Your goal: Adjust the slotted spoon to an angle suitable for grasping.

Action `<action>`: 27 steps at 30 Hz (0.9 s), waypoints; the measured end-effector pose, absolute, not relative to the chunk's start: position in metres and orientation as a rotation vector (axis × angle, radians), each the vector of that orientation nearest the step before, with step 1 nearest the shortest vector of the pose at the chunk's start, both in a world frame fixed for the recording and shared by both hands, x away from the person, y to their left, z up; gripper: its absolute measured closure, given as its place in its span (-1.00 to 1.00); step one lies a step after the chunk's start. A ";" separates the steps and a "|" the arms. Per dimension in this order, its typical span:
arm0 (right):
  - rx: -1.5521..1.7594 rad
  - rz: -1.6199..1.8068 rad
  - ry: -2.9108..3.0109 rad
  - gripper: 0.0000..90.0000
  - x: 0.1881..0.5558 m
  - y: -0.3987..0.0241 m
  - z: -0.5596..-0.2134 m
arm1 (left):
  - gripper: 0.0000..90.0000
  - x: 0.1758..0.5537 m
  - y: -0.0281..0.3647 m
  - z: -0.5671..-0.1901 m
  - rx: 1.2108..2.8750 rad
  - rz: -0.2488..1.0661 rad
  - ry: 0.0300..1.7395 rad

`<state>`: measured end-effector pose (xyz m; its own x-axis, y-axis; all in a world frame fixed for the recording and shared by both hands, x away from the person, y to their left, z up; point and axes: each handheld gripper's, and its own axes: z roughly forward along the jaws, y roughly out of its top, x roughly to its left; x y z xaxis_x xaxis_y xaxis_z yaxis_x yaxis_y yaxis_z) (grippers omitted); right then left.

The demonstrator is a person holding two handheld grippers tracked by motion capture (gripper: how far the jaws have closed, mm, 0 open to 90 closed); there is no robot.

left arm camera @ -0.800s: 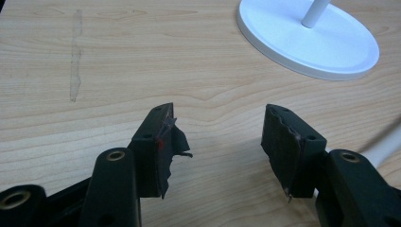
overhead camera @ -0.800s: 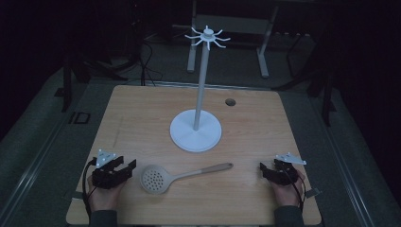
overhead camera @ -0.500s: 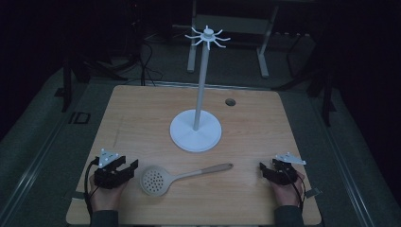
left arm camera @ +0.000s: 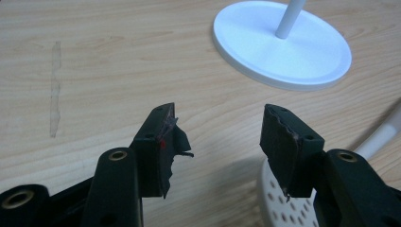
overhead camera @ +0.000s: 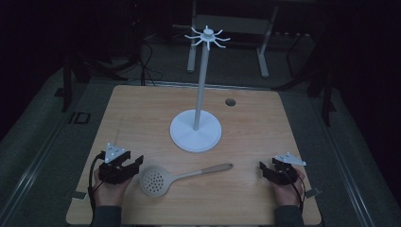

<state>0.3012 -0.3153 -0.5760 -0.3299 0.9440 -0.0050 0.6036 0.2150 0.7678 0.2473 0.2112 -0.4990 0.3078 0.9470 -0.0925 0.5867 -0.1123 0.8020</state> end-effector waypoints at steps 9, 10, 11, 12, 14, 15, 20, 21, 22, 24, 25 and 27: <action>1.411 0.913 2.042 -0.03 0.302 -0.313 -0.577 | 0.03 0.256 0.203 -0.490 1.812 0.598 1.356; 1.406 0.908 2.046 -0.04 0.302 -0.313 -0.577 | 0.03 0.257 0.201 -0.489 1.815 0.599 1.352; 1.402 0.905 2.047 -0.05 0.302 -0.312 -0.576 | 0.03 0.257 0.200 -0.488 1.819 0.600 1.346; 1.403 0.903 2.045 -0.06 0.302 -0.312 -0.577 | 0.03 0.258 0.199 -0.487 1.822 0.600 1.341; 1.408 0.906 2.041 -0.07 0.301 -0.313 -0.576 | 0.03 0.260 0.196 -0.485 1.830 0.602 1.331; 1.409 0.908 2.038 -0.07 0.301 -0.312 -0.576 | 0.03 0.261 0.194 -0.484 1.833 0.602 1.326; 1.387 0.913 2.024 -0.10 0.300 -0.312 -0.576 | 0.03 0.264 0.188 -0.480 1.852 0.590 1.297; 1.378 0.913 2.022 -0.10 0.300 -0.312 -0.576 | 0.03 0.265 0.186 -0.480 1.854 0.588 1.293; 1.373 0.918 2.021 -0.09 0.299 -0.311 -0.576 | 0.03 0.266 0.185 -0.480 1.858 0.586 1.290; 1.367 0.921 2.019 -0.09 0.299 -0.311 -0.576 | 0.03 0.267 0.184 -0.479 1.862 0.583 1.284; 1.365 0.923 2.015 -0.08 0.299 -0.311 -0.575 | 0.03 0.268 0.181 -0.479 1.871 0.580 1.275; 1.354 0.935 2.017 -0.02 0.298 -0.311 -0.575 | 0.03 0.270 0.178 -0.479 1.880 0.574 1.267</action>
<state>0.2984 -0.3108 -0.5753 -0.3556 0.9333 -0.0505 0.5649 0.2576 0.7839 0.2700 0.1785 -0.4792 0.4010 0.9144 -0.0554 0.5614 -0.1975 0.8036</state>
